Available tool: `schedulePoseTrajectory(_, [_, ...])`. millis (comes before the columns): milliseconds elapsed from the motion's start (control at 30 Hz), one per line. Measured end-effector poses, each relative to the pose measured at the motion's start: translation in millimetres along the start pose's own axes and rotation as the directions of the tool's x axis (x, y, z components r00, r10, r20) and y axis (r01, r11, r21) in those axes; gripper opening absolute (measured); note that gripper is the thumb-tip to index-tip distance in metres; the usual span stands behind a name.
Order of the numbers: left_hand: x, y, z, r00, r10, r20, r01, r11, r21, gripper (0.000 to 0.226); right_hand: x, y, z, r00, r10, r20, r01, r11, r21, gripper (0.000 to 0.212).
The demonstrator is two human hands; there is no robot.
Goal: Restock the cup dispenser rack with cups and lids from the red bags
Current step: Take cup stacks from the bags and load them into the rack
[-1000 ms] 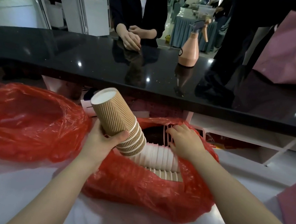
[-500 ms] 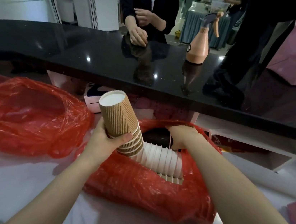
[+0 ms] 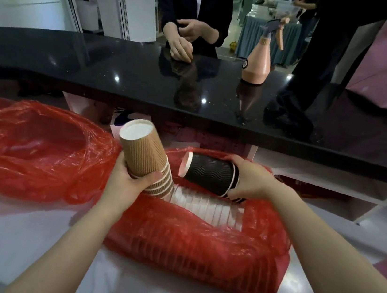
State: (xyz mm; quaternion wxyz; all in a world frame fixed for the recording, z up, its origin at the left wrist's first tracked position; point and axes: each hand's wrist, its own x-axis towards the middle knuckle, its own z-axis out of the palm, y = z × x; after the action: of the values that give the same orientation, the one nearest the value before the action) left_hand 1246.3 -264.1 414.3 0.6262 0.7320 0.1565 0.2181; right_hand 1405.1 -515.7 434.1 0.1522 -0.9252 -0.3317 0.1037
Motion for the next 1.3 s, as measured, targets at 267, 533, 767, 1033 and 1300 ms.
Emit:
schedulePoseTrajectory(267, [4,15,-21,0.983,-0.091,-0.158,0.059,0.978,-0.199,0.075,-19,-52,-32,0.980,-0.127,-0.154,0.172,0.929,0.328,0.087])
schedulePoseTrajectory(533, [-29,18,-54,0.974,-0.120,-0.191,0.042,0.928,-0.370,0.060,-13,-114,-19,0.954,-0.165,-0.249,0.273,0.820,0.503,0.072])
schedulePoseTrajectory(767, [-85,41,-121,0.952,-0.065,-0.298,-0.040,0.941,-0.335,0.060,-21,-201,2,0.933,-0.288,-0.214,0.354,0.637,0.685,0.071])
schedulePoseTrajectory(1033, [-218,72,-267,0.808,-0.038,-0.587,-0.068,0.985,-0.158,0.098,-66,-382,47,0.753,-0.625,-0.208,0.592,0.505,0.628,0.073])
schedulePoseTrajectory(1300, [-431,90,-414,0.564,0.029,-0.825,-0.002,0.999,0.033,0.068,-184,-581,133,0.511,-0.854,-0.096,0.610,0.282,0.741,0.071])
